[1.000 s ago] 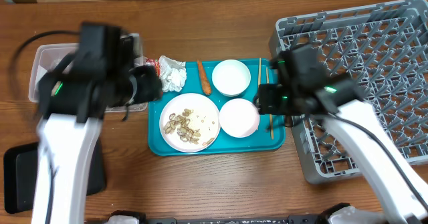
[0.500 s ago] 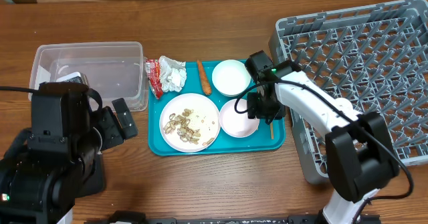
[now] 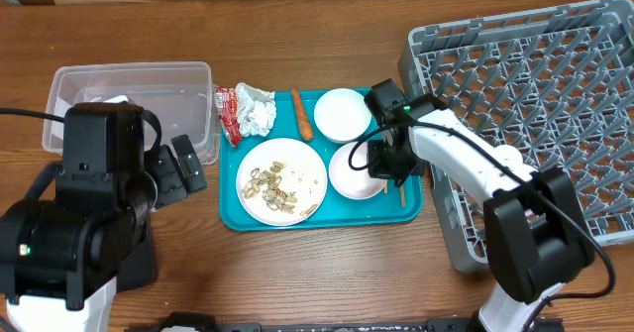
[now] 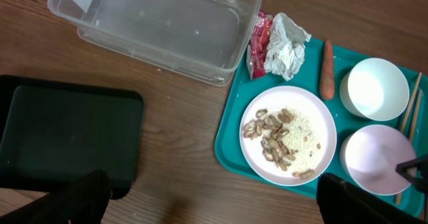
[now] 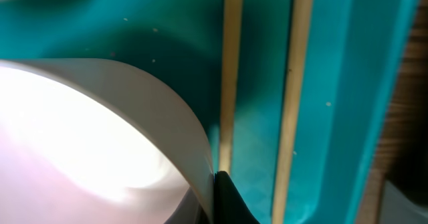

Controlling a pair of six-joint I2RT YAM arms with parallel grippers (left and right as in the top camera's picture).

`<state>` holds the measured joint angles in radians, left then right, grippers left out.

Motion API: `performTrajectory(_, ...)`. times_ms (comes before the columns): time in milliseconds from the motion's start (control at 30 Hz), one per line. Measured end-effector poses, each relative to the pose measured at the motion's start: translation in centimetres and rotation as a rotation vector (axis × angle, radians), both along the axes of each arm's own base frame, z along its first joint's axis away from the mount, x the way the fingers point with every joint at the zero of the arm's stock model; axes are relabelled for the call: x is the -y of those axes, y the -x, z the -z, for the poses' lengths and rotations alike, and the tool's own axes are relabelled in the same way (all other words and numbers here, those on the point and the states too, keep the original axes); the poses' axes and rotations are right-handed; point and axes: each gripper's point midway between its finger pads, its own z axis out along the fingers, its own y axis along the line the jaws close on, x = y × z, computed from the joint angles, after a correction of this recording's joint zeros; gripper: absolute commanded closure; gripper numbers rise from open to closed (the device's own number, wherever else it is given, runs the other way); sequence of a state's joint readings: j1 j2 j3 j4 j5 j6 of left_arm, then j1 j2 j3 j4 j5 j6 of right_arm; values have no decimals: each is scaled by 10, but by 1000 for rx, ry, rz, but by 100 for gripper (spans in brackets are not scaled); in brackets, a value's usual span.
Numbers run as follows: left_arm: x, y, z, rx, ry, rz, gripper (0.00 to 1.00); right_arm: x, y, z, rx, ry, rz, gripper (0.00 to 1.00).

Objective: Sort waste into correct bins and load items into the dishwasher

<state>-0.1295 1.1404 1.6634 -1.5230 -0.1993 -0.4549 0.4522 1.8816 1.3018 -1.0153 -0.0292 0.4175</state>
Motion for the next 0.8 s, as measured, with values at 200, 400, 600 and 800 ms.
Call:
performTrajectory(200,1,-7,7,-35,-4,0,0,15,-24,-75,207,56,16,96)
performTrajectory(400,2,-17,16,-70,-7,-3,0,82,-53,-203,683,287,167,96)
performTrajectory(600,5,-29,20,-77,0,-7,0,165,-70,-257,901,624,421,96)
performTrajectory(800,-5,2,23,-136,-31,-39,0,247,-77,-247,841,861,614,96)
